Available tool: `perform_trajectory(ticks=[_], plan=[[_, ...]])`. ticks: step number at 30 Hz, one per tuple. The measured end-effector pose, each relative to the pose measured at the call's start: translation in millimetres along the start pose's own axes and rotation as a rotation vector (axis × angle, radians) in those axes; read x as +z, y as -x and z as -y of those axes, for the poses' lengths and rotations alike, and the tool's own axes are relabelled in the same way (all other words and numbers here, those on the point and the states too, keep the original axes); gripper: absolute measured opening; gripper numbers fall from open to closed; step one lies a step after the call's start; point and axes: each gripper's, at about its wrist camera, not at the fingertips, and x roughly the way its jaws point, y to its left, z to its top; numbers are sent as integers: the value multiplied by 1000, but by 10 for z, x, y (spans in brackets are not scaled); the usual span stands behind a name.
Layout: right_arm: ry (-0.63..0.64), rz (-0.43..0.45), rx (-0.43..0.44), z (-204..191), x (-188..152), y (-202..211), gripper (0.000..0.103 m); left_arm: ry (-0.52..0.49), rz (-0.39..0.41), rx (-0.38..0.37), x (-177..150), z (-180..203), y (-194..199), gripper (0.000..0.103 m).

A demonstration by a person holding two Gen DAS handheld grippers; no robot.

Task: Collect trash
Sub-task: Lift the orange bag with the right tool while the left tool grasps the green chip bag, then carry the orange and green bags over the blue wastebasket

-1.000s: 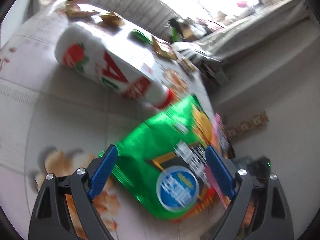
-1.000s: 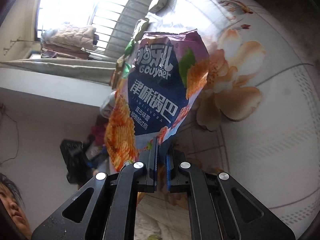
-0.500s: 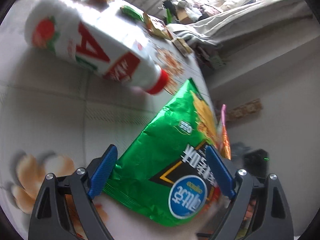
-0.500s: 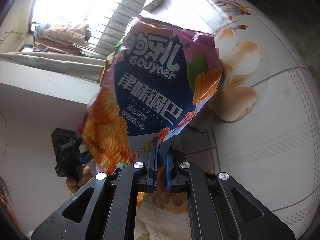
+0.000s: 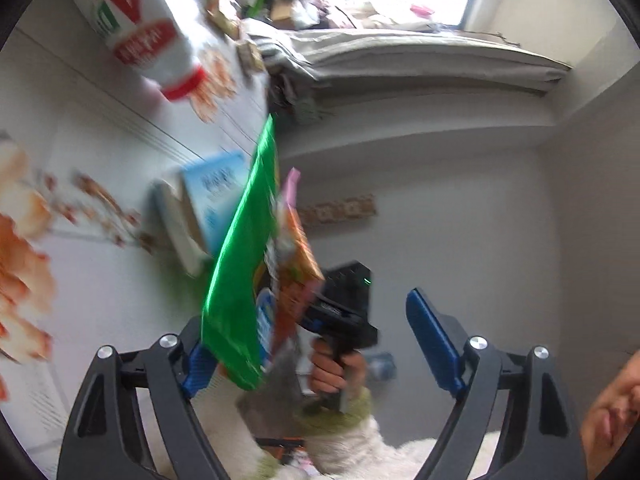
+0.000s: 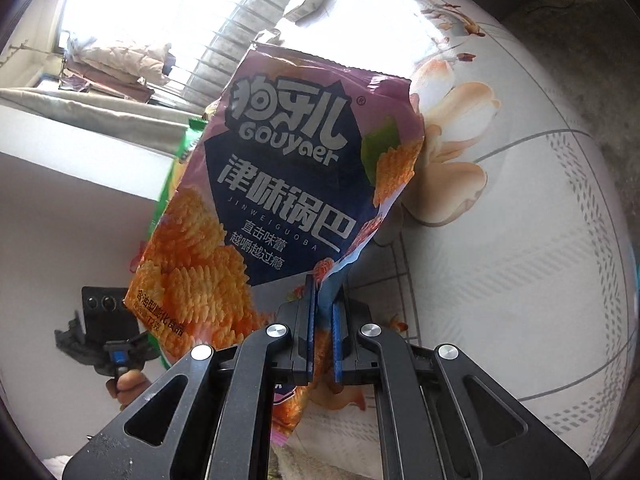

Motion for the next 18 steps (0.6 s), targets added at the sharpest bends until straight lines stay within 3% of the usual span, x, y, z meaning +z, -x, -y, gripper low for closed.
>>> perform_trajectory(ticks=[4,7,11,14,18], plan=[[14,5,-19,-63,23,-36,6,-36,-20,15,-43,98,-126,66],[12,7,-20,-52,-32,-29,6,-28,-2,61,19,77,-200,49],[-9,15,-4,4,-134,24,6,-20,24,130,88,20,-228,14],[-30,27,25,75,-178,79,5,-47,44,185,90,34,-229,5],[-82,62,103,155,-199,146,5,-113,92,213,85,170,-179,3]])
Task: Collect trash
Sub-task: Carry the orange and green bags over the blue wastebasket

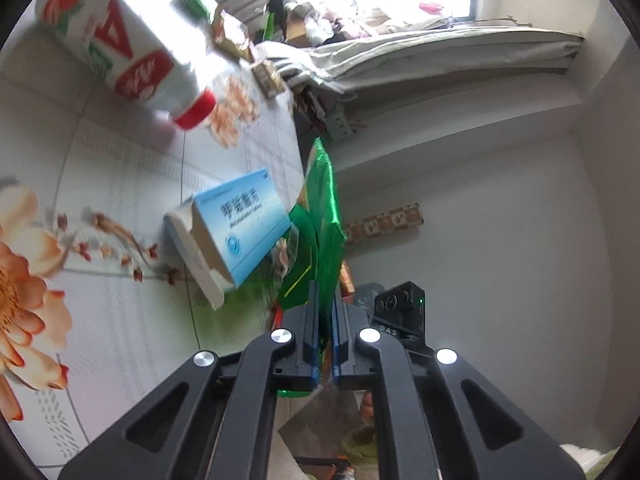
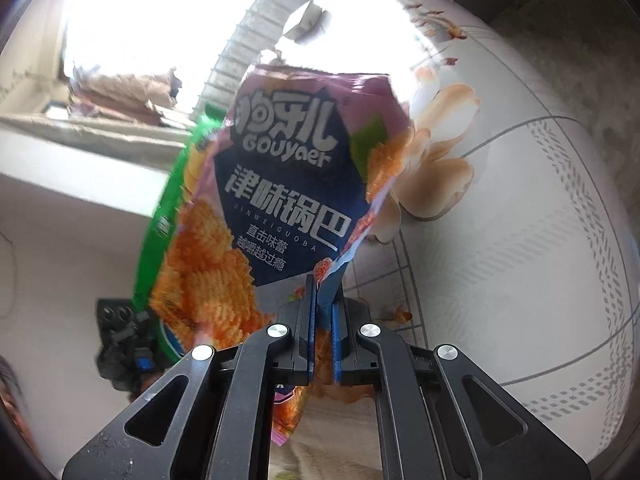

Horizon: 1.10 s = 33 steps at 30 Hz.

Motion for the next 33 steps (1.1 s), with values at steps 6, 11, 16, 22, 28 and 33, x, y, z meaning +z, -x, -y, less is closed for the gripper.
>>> perform_trajectory(ticks=[6,11,16,22,28,33], plan=[[-101,60,157,147,-1,118,4,-48,75,-16,58,132,177,2],[-135,86,253,211,18,215,4,-78,124,-65,81,247,291,2],[-150,113,323,238,54,355,4,-87,175,-129,76,334,398,2],[-158,138,367,276,31,467,4,-120,221,-124,82,469,516,2],[-170,149,364,358,34,536,4,-170,255,-62,31,569,570,2],[-170,159,366,412,49,549,4,-241,290,0,18,725,621,2]])
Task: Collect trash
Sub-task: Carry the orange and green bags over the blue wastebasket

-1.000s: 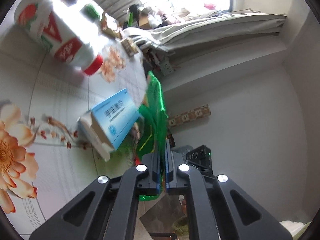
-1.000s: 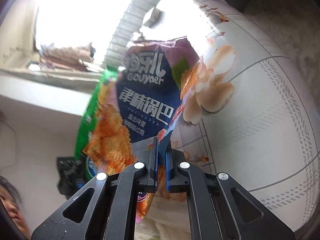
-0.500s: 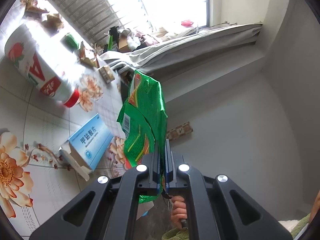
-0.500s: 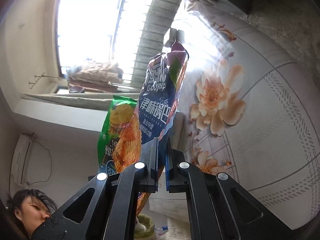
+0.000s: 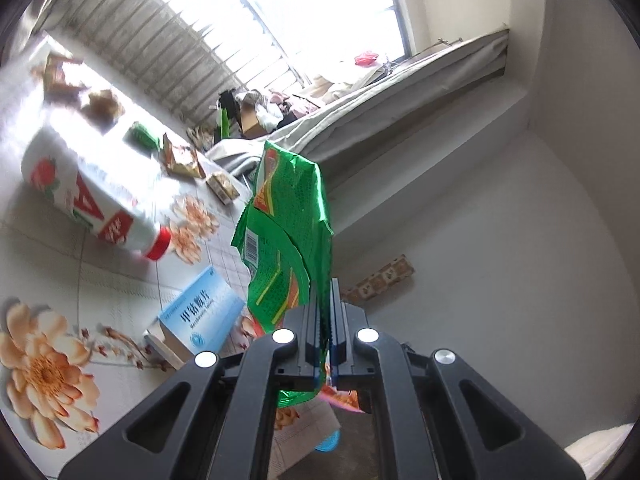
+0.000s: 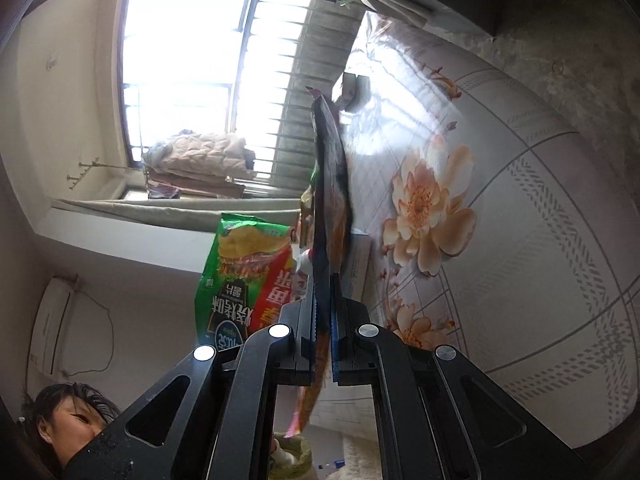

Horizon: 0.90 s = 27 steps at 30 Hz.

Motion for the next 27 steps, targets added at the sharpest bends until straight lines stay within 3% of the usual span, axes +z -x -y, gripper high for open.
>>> perform_trajectory(ticks=[14,27], plan=[[18,32,51,-36,-39,309,4,-188,35,76,4,522,-5,2],[0,150,113,212,-98,895,4,-277,-72,40,-214,963,-476,3]])
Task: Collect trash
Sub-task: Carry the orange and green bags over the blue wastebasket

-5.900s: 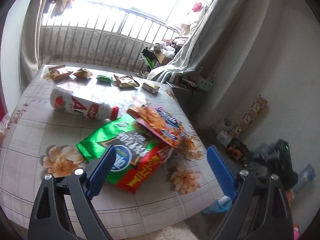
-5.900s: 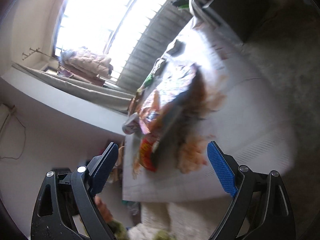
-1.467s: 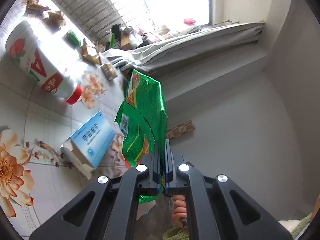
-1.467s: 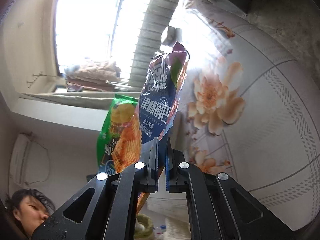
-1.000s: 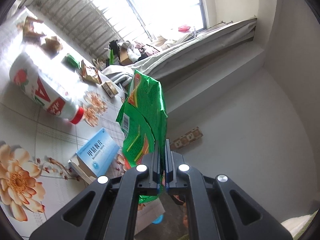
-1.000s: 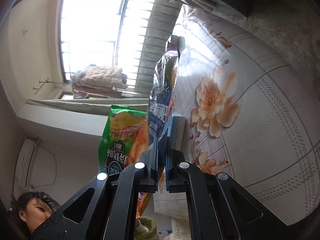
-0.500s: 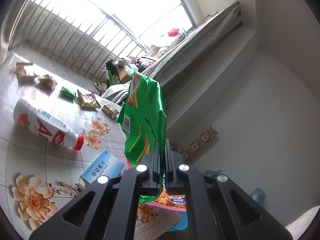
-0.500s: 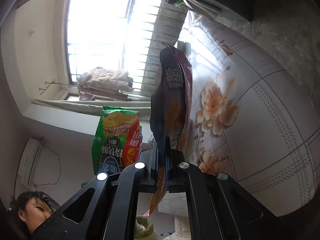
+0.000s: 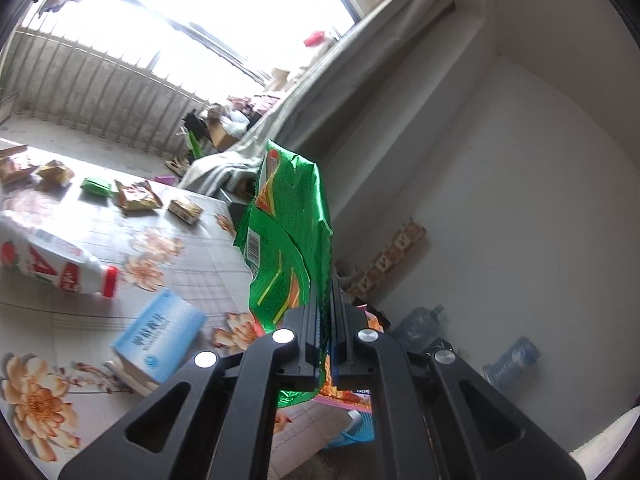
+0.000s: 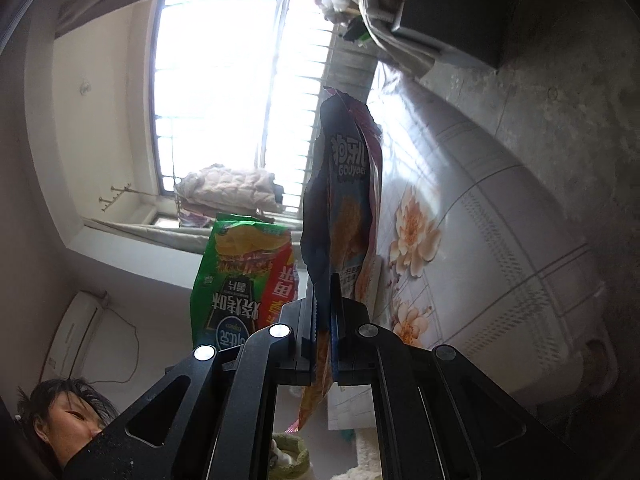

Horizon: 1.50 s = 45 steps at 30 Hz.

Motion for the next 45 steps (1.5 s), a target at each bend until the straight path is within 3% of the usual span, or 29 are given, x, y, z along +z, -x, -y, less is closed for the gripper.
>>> perform_trajectory(ticks=[9,18,27,31,35,37,38,40,42,45], plan=[[-55,188,-4,342,-32,816,4,-81,-134,-118,-89,470,-716,3],[-236,504,-38,1049,-159,1936,4,-124,-318,-221,-343,897,-1706,3],[-399,690,-95,1828,-118,2376,7,-147,-484,-262,-753,1207,-2582,3],[-446,741,-214,2253,-5,2406,9,-149,-556,-267,-945,1260,-2889,3],[-566,723,-294,2827,53,2291,23,-149,-615,-262,-1134,1315,-3161,3],[-643,726,-333,3082,-17,2310,44,-141,-642,-259,-1241,1340,-3288,3],[-677,734,-329,3166,-77,2346,48,-145,-651,-253,-1287,1364,-3360,3],[-690,756,-291,3215,-168,2373,56,-169,-664,-240,-1392,1436,-3495,3],[-663,774,-314,3158,-230,2443,62,-214,-683,-229,-1512,1568,-3643,3],[-636,790,-343,3052,-321,2577,63,-304,-710,-211,-1702,1786,-3837,3]])
